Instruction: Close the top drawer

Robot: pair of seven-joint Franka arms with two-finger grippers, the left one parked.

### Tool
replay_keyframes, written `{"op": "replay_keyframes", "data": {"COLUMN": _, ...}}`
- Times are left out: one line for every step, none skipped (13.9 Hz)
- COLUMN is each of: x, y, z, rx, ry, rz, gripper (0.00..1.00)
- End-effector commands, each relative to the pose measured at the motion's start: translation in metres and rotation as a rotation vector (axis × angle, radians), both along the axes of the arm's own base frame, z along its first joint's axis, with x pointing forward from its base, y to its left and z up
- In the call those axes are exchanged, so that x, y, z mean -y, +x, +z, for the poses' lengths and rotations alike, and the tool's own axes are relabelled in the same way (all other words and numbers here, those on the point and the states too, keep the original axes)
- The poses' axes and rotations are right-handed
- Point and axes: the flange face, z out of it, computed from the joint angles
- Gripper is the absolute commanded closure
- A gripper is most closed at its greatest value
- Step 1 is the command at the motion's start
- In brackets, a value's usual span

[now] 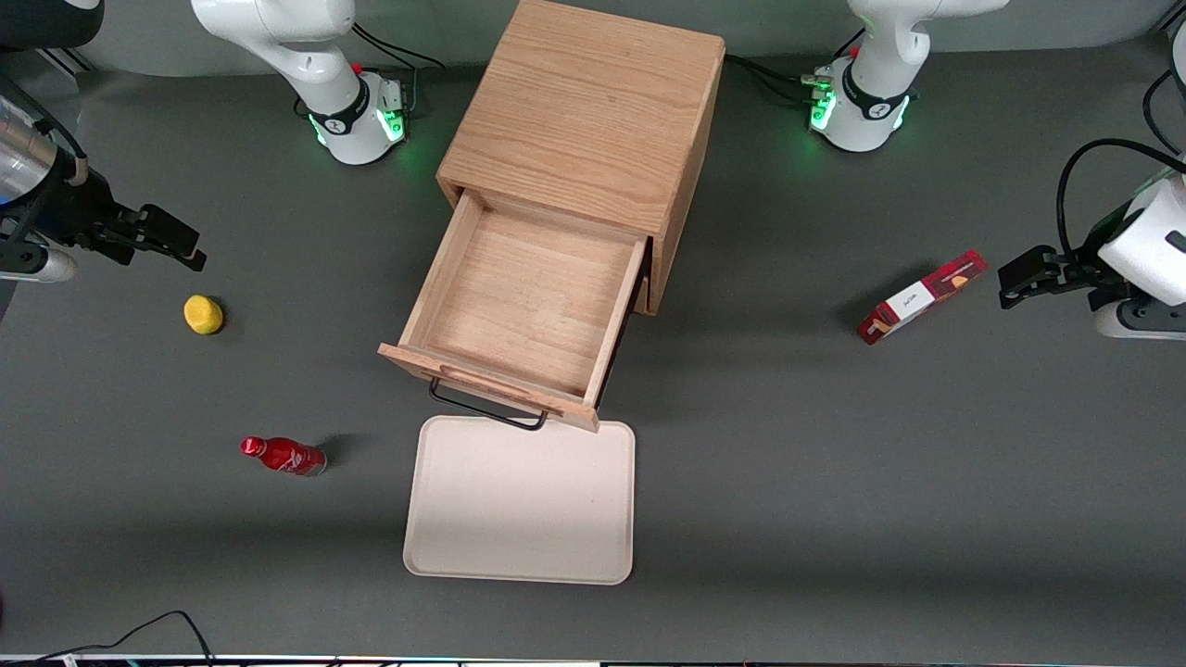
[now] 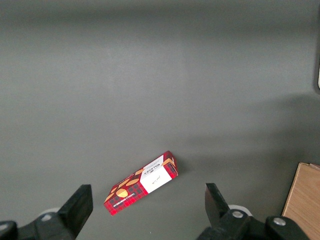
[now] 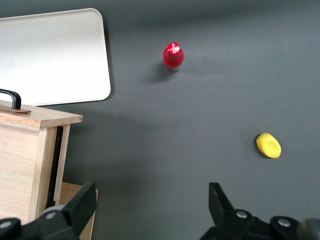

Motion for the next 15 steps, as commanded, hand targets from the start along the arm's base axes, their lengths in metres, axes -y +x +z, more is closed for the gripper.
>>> {"op": "replay_keyframes", "data": {"x": -0.001, "y": -0.006, "z": 0.002, "rx": 0.0, "ry": -0.001, "rz": -0.007, "gripper": 0.0}}
{"op": "replay_keyframes", "data": {"x": 0.0, "y": -0.006, "z": 0.002, "rx": 0.001, "ry": 0.0, "rz": -0.007, "gripper": 0.0}}
{"op": "replay_keyframes", "data": {"x": 0.0, "y": -0.005, "z": 0.0, "rx": -0.002, "ry": 0.0, "rz": -0.007, "gripper": 0.0}}
{"op": "replay_keyframes", "data": {"x": -0.002, "y": -0.004, "z": 0.0, "rx": -0.002, "ry": 0.001, "rz": -0.003, "gripper": 0.0}}
{"op": "replay_keyframes", "data": {"x": -0.004, "y": -0.003, "z": -0.001, "rx": 0.0, "ry": 0.006, "rz": 0.0, "gripper": 0.0}}
{"op": "replay_keyframes", "data": {"x": -0.007, "y": -0.002, "z": -0.001, "rx": 0.003, "ry": 0.008, "rz": 0.006, "gripper": 0.0}}
{"op": "replay_keyframes", "data": {"x": -0.016, "y": 0.006, "z": -0.005, "rx": -0.003, "ry": 0.01, "rz": 0.041, "gripper": 0.0}}
{"op": "replay_keyframes", "data": {"x": -0.026, "y": 0.018, "z": -0.003, "rx": 0.002, "ry": 0.013, "rz": 0.092, "gripper": 0.0}}
{"op": "replay_keyframes", "data": {"x": -0.028, "y": 0.032, "z": -0.003, "rx": 0.008, "ry": 0.017, "rz": 0.125, "gripper": 0.0}}
{"op": "replay_keyframes", "data": {"x": -0.035, "y": 0.045, "z": -0.005, "rx": 0.012, "ry": 0.025, "rz": 0.16, "gripper": 0.0}}
{"op": "replay_keyframes", "data": {"x": -0.043, "y": 0.056, "z": -0.007, "rx": 0.016, "ry": 0.03, "rz": 0.201, "gripper": 0.0}}
{"op": "replay_keyframes", "data": {"x": -0.047, "y": 0.07, "z": -0.012, "rx": 0.017, "ry": 0.037, "rz": 0.231, "gripper": 0.0}}
{"op": "replay_keyframes", "data": {"x": -0.059, "y": 0.084, "z": -0.015, "rx": 0.027, "ry": 0.046, "rz": 0.28, "gripper": 0.0}}
{"op": "replay_keyframes", "data": {"x": -0.065, "y": 0.097, "z": -0.017, "rx": 0.037, "ry": 0.054, "rz": 0.309, "gripper": 0.0}}
{"op": "replay_keyframes", "data": {"x": -0.073, "y": 0.108, "z": -0.019, "rx": 0.049, "ry": 0.066, "rz": 0.334, "gripper": 0.0}}
